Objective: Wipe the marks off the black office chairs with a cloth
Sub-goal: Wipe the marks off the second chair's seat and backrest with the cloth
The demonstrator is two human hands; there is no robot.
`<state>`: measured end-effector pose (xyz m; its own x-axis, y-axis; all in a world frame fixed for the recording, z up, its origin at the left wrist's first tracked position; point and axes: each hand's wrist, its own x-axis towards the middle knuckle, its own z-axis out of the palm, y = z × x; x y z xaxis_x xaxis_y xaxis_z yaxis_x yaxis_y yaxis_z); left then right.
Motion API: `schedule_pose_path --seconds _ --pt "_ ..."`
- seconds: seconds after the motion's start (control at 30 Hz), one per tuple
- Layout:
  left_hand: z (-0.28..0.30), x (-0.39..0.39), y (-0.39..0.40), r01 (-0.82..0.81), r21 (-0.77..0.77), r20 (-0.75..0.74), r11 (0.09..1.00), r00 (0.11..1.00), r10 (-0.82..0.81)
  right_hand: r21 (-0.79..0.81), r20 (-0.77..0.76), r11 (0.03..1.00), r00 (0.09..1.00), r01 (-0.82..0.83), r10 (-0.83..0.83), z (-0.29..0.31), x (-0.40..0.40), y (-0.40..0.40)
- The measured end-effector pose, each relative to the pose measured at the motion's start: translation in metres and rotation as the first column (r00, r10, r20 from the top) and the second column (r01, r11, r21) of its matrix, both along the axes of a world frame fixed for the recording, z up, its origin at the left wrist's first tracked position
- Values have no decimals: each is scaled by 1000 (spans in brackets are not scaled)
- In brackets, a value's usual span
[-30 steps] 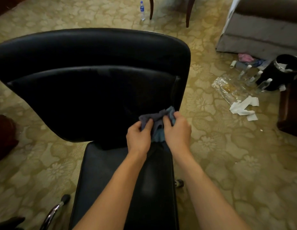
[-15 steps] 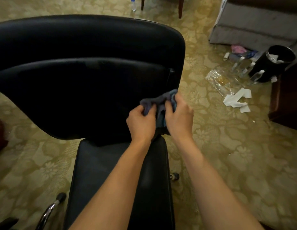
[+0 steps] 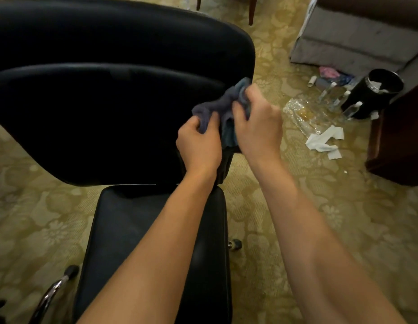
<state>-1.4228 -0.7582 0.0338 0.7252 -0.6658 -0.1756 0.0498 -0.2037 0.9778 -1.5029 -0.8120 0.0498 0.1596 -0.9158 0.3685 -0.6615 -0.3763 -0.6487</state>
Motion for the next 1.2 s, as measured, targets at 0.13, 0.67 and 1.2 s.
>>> schedule_pose_path --seconds 0.13,0.67,1.2 --pt "-62 -11 37 6 270 -41 963 999 5 214 -269 976 959 -35 94 -60 -11 31" --pt "-31 -10 14 -132 -2 -141 991 981 130 87 -131 995 989 -58 69 -25 6 6" --pt "4 28 7 -139 -106 -250 985 962 109 34 -217 997 973 -76 81 26 42 -2"
